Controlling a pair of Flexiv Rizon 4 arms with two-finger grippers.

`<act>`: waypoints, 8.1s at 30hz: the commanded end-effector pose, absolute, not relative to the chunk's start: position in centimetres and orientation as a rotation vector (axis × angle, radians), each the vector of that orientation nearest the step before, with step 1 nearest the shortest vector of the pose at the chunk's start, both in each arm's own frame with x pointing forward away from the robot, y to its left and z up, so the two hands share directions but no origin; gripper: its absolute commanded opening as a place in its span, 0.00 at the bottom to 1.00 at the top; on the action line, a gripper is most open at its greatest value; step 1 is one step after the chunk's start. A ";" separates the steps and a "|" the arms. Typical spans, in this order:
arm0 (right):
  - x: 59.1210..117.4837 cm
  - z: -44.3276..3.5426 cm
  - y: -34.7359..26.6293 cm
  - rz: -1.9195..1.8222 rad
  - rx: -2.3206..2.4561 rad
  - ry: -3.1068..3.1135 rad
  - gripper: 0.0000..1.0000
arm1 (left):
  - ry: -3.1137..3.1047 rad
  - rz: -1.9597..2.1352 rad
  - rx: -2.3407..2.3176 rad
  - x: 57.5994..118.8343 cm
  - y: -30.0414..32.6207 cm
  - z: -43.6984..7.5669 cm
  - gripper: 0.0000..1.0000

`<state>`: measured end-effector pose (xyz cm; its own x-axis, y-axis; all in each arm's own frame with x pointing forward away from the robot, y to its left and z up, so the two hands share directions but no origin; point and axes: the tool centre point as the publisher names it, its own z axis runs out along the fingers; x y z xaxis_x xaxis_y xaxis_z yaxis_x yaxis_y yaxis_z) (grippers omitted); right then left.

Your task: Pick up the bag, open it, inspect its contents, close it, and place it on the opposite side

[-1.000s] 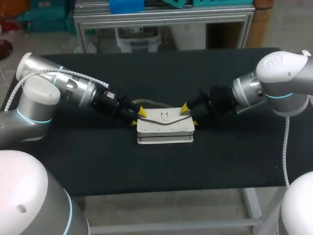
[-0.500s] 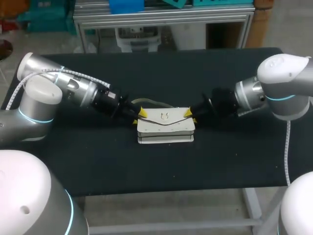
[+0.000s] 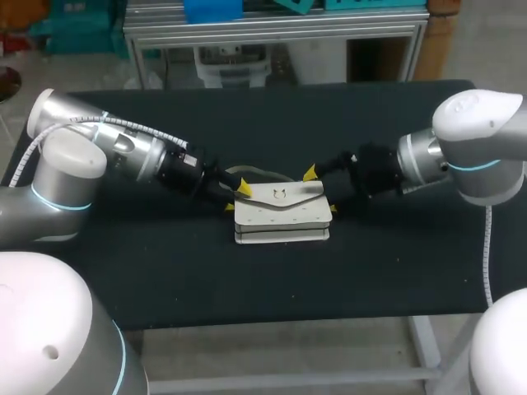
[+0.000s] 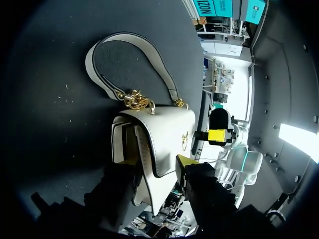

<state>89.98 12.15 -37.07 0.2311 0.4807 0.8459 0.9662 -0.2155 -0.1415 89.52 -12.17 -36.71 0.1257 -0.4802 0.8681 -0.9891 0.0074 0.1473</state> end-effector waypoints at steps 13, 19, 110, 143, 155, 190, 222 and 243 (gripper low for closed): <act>90.1 -39.1 12.4 -0.864 -1.830 -1.302 0.46 | -1.417 0.781 1.606 90.3 -12.5 -38.4 0.33; 90.4 -37.2 12.3 -0.928 -1.819 -1.337 0.00 | -1.459 0.815 1.598 89.9 -12.8 -36.9 0.00; 88.3 -32.4 -1.4 -0.725 -1.849 -1.853 1.00 | -1.709 0.670 1.868 89.8 -5.8 -35.0 0.00; 94.6 -31.0 -11.2 -0.744 -1.971 -2.041 1.00 | -1.836 0.830 1.929 98.8 7.7 -33.9 0.00; 96.4 -31.1 -11.6 -0.680 -2.037 -2.061 1.00 | -1.986 0.837 2.017 105.5 15.4 -32.5 0.00; 97.1 -30.5 -11.9 -0.659 -2.069 -2.090 1.00 | -2.014 0.760 1.988 110.2 27.0 -31.5 0.00; 97.1 -30.5 -11.9 -0.659 -2.069 -2.090 1.00 | -1.999 0.755 1.934 111.4 33.3 -31.9 1.00; 97.1 -30.5 -11.9 -0.659 -2.069 -2.090 1.00 | -2.296 0.543 2.116 103.3 27.5 -25.1 1.00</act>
<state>97.17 -11.96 -30.62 -0.0543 0.9192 0.3900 0.9761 -0.0334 0.2147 106.43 29.75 -26.39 -0.1679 -0.8059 0.5678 -0.9856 0.1248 -0.1144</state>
